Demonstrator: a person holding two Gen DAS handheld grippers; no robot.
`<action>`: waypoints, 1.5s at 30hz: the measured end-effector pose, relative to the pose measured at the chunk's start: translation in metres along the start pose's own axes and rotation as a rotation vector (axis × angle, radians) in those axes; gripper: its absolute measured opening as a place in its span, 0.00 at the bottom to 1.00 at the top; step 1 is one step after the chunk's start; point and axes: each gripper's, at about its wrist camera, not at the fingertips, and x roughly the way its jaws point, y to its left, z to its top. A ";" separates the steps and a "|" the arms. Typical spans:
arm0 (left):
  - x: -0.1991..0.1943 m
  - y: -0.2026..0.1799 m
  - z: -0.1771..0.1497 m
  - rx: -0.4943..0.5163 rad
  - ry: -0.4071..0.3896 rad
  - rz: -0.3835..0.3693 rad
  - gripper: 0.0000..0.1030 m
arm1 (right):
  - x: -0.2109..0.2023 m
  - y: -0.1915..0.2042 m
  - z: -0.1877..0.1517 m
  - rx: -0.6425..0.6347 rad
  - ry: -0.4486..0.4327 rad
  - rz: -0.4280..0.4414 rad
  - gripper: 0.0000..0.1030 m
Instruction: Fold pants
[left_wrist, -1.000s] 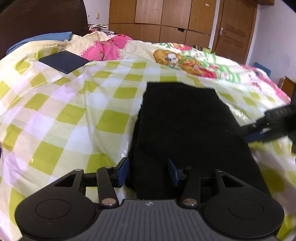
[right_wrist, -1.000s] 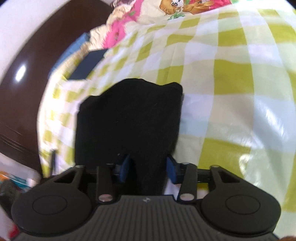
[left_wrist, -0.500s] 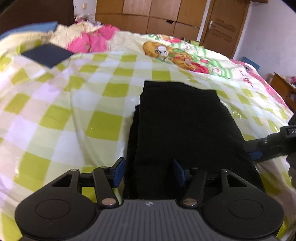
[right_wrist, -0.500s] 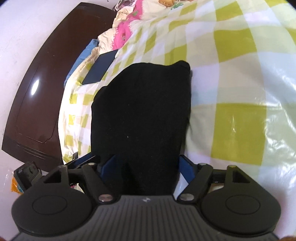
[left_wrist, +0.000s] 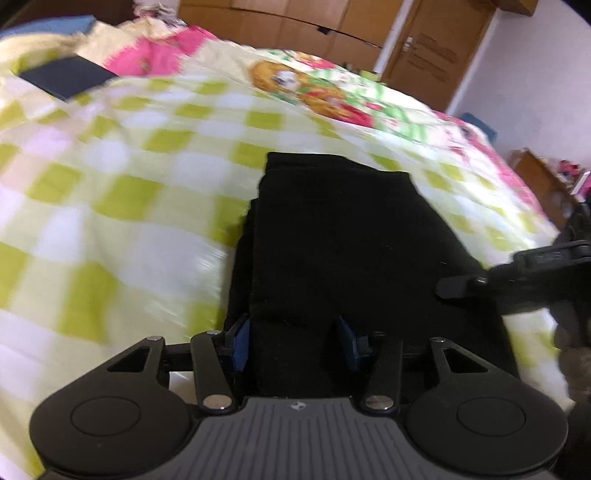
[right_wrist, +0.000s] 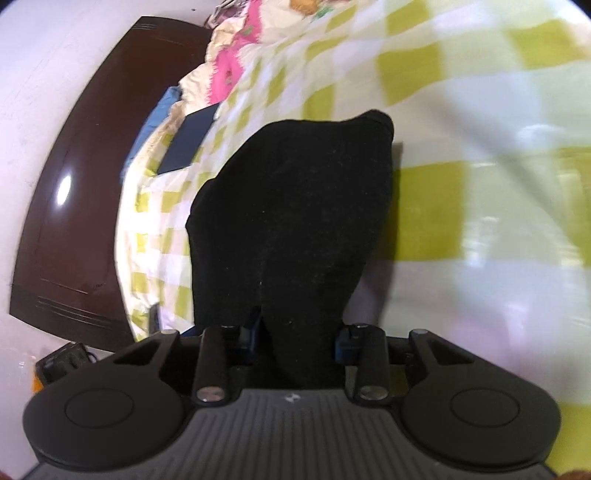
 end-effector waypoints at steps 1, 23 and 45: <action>0.001 -0.010 -0.005 -0.001 0.003 -0.019 0.58 | -0.008 -0.004 0.002 -0.009 -0.011 -0.026 0.36; 0.000 -0.104 -0.023 0.215 -0.055 0.307 0.62 | -0.057 0.047 -0.084 -0.279 -0.254 -0.303 0.51; -0.024 -0.136 -0.059 0.240 -0.102 0.331 0.68 | -0.067 0.042 -0.128 -0.241 -0.283 -0.266 0.60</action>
